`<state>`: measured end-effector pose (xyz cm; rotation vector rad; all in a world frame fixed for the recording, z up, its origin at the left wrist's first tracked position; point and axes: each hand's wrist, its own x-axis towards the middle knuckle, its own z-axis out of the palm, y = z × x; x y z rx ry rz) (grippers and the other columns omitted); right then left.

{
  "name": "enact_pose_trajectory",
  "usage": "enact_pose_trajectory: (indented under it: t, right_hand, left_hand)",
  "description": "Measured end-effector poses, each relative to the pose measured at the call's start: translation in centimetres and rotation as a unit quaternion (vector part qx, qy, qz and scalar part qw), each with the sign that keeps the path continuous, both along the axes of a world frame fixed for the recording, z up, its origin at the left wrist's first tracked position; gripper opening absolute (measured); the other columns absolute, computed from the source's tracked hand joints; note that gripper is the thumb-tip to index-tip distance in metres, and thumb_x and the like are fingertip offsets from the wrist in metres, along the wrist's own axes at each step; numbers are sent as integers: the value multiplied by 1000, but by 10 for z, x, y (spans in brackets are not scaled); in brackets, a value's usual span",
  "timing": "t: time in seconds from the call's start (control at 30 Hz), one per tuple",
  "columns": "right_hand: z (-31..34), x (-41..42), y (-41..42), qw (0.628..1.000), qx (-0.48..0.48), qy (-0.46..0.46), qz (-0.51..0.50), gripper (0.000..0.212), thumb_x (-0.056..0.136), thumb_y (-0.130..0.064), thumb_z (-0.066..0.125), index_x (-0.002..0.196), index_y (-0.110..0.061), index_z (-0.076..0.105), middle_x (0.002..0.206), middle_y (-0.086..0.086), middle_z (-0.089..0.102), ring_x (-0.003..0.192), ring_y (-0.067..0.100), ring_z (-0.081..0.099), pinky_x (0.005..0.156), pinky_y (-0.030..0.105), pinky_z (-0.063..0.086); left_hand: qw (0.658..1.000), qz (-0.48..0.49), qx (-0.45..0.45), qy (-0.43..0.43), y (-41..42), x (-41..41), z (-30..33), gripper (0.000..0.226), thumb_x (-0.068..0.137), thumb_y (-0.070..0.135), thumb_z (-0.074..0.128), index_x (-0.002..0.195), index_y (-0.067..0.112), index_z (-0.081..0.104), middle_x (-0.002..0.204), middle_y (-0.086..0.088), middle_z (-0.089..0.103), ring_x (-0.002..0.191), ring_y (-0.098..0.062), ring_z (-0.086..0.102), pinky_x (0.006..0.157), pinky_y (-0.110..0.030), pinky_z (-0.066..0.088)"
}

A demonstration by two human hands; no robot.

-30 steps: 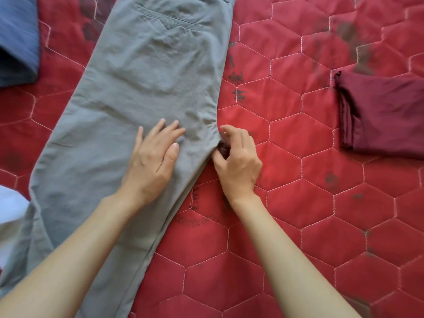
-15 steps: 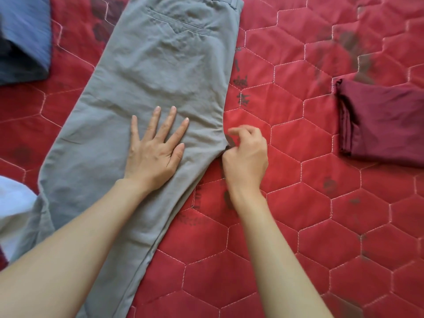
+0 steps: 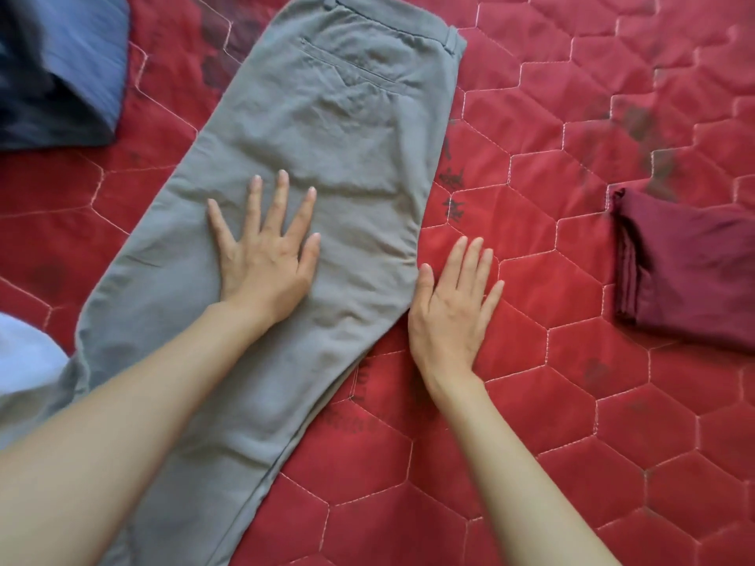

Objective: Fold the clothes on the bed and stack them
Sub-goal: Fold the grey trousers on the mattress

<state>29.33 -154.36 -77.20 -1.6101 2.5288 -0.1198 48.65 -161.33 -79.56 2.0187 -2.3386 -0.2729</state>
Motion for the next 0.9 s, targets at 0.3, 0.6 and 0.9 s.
enact_pose_trajectory:
  t: [0.3,0.6,0.9]
  right_hand:
    - [-5,77,-158,940,11,48,338,52,104,-42,20,153,-26,20,162,3,12,150,19,5,119,46,2]
    - [9,12,-199,982,-17,100,158,58,101,-47,22,154,-23,17,162,9,6,149,28,-1,118,52,-2]
    - [-1,-1,-249,971,9,86,222,60,101,-52,19,154,-27,11,162,7,4,150,23,1,118,47,-5]
  left_hand:
    - [998,-38,-45,1,-68,15,-4,60,94,44,22,150,23,31,161,-3,17,149,-27,11,114,-64,3]
    - [998,-4,-55,6,-67,16,-6,62,93,46,27,152,29,23,162,-6,16,149,-31,10,114,-65,6]
    - [999,-7,-53,3,-67,18,-10,62,93,48,23,153,30,19,162,-5,14,149,-30,8,114,-63,5]
